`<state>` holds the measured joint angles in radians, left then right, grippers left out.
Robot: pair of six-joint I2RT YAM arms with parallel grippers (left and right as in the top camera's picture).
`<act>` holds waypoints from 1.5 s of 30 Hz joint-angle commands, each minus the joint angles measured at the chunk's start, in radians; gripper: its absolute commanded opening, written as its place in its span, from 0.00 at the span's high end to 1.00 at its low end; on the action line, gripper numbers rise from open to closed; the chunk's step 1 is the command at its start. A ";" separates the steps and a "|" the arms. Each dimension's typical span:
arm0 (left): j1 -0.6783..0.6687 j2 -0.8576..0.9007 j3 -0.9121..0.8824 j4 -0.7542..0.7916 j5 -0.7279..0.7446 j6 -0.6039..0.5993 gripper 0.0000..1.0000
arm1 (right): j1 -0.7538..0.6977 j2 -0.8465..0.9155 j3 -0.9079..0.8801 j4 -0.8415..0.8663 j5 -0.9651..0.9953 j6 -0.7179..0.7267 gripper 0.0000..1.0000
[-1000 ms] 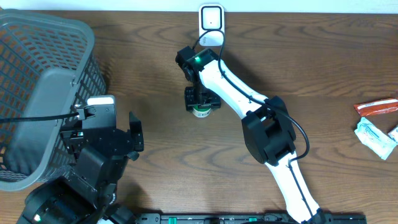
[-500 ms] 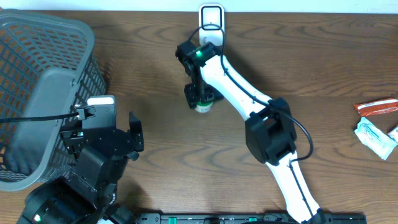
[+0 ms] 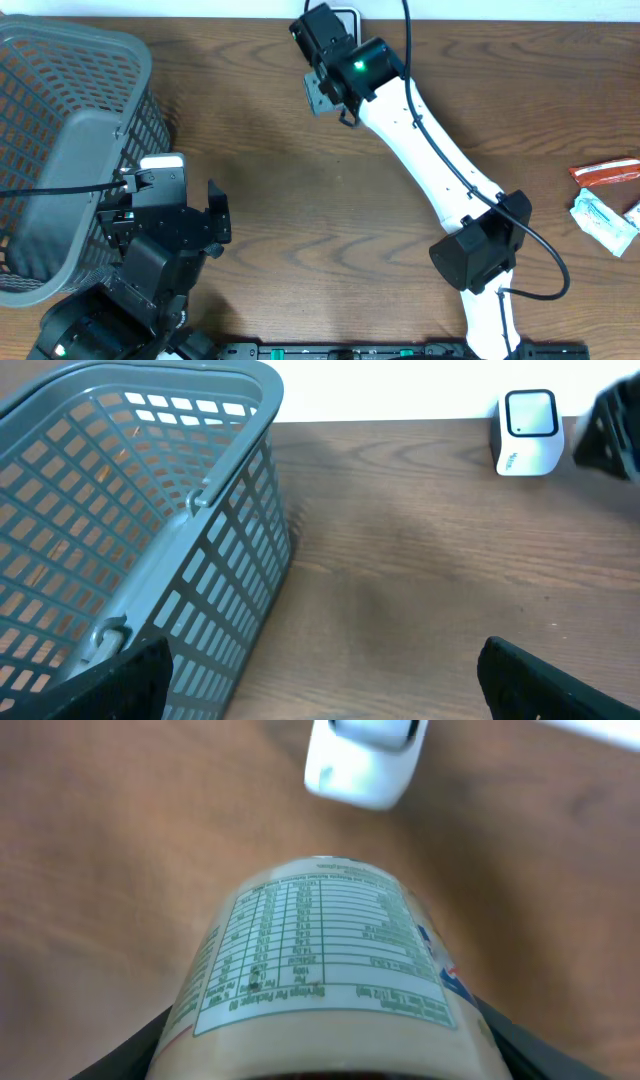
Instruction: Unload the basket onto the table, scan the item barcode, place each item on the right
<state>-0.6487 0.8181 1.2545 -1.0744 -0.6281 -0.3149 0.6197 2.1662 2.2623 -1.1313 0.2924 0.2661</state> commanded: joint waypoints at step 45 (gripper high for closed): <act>0.003 -0.003 0.006 -0.002 -0.012 -0.005 0.02 | -0.160 0.343 -0.217 1.281 0.135 -0.460 0.53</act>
<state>-0.6487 0.8181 1.2545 -1.0744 -0.6281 -0.3149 0.4603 2.5202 2.0327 0.1310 0.3786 -0.1688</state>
